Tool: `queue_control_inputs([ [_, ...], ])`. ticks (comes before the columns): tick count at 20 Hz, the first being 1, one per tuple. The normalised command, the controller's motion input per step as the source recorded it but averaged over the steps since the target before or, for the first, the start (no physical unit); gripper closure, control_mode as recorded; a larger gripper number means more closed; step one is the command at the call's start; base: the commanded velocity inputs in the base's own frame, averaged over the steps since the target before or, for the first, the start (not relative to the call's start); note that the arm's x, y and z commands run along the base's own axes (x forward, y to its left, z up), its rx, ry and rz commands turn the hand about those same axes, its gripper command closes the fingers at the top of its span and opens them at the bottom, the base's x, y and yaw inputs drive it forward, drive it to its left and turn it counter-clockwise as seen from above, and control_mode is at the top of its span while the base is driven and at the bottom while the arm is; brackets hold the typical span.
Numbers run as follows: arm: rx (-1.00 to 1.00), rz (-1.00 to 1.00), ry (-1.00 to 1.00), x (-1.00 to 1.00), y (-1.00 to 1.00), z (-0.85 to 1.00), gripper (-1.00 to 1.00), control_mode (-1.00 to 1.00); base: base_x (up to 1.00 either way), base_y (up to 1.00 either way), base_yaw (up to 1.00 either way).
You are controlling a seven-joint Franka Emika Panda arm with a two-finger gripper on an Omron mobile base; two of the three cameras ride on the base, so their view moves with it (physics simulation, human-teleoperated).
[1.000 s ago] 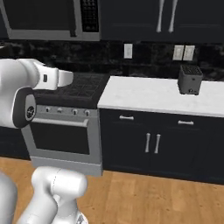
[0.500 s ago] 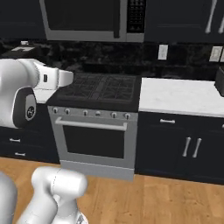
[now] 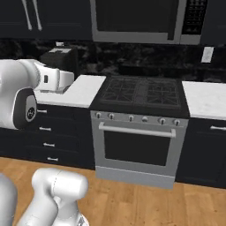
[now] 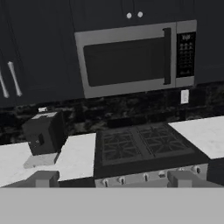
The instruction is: Gather all objects into one cabinet and sort the glasses and bowls to opposite sides.
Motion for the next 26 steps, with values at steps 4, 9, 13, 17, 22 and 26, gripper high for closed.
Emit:
queue_control_inputs([
  [4,0.00,0.00,0.00,0.00,0.00,0.00,-1.00,1.00,0.32,1.00,0.11],
  [9,0.00,0.00,0.00,0.00,0.00,0.00,-1.00,1.00,0.36,1.00,0.13],
  [13,0.00,0.00,0.00,0.00,0.00,0.00,-1.00,1.00,0.29,0.91,0.11],
  [17,0.00,0.00,0.00,0.00,0.00,0.00,-1.00,1.00,0.09,0.76,0.08],
  [22,0.00,0.00,0.00,0.00,0.00,0.00,-1.00,1.00,0.00,0.86,0.01],
  [26,0.00,0.00,0.00,0.00,0.00,0.00,-1.00,1.00,0.00,0.87,-0.05],
])
